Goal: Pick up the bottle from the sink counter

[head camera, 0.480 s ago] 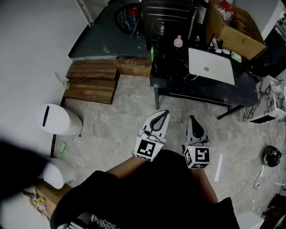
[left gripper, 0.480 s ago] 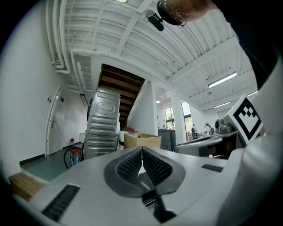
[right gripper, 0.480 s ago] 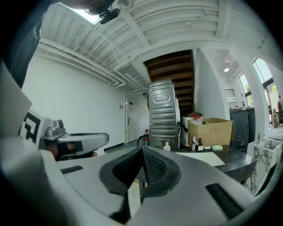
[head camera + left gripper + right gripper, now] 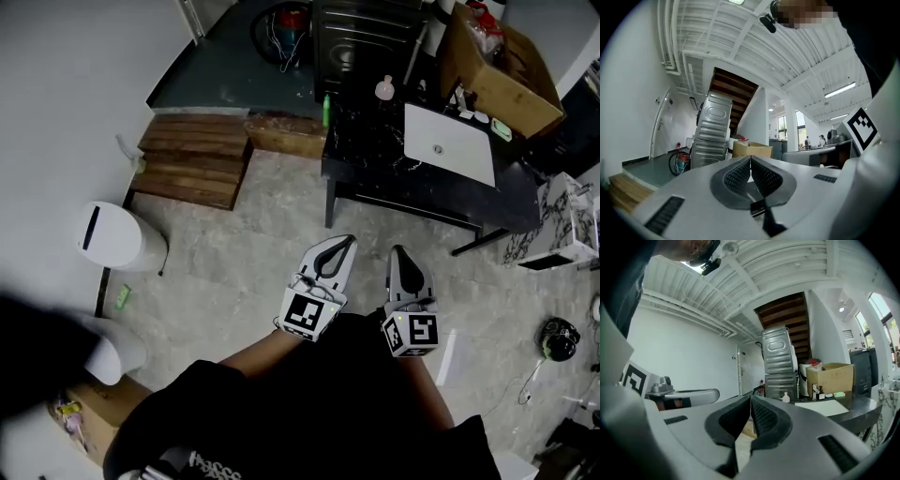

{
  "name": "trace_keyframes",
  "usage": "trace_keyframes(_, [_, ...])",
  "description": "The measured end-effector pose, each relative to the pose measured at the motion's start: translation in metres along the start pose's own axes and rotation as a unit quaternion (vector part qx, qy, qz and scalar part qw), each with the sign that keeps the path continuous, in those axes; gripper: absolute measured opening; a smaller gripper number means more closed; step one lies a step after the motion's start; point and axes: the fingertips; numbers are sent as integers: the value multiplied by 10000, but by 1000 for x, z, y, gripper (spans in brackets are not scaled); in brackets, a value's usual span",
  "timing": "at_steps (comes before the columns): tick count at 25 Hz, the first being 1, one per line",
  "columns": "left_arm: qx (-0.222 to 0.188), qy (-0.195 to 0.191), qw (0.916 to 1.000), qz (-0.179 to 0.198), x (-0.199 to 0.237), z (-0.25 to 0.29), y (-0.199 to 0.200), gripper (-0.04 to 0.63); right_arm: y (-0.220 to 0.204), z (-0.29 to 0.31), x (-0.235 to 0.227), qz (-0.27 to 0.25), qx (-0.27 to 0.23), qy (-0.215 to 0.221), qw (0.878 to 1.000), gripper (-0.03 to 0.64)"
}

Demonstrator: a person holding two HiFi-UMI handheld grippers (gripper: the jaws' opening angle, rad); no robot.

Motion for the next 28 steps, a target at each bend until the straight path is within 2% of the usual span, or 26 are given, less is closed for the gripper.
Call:
trace_keyframes(3, [-83, 84, 9997, -217, 3, -1, -6, 16, -5, -2, -11, 44, 143, -86, 9999, 38])
trace_keyframes(7, [-83, 154, 9994, -306, 2, 3, -14, 16, -17, -7, -34, 129, 362, -285, 9989, 38])
trace_keyframes(11, [-7, 215, 9989, -425, -2, 20, -26, 15, -28, -5, -44, 106, 452, -82, 9989, 38])
trace_keyframes(14, [114, 321, 9990, -301, -1, 36, -29, 16, -30, 10, -55, 154, 328, 98, 9993, 38])
trace_keyframes(17, [344, 598, 9975, -130, 13, 54, -32, 16, -30, 37, -75, 379, 242, 295, 9986, 38])
trace_keyframes(23, [656, 765, 9949, -50, 24, 134, -39, 16, -30, 89, -138, 560, 620, 343, 9959, 38])
trace_keyframes(28, [809, 605, 9949, -12, 24, 221, -48, 17, -19, 136, -189, 586, 696, 465, 9948, 40])
Point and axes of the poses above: the fingertips, and each gripper's own axes: z forward along the fingers, x to its left, y out of its top, and after that the axes turned 2 degrees about z, right-handed
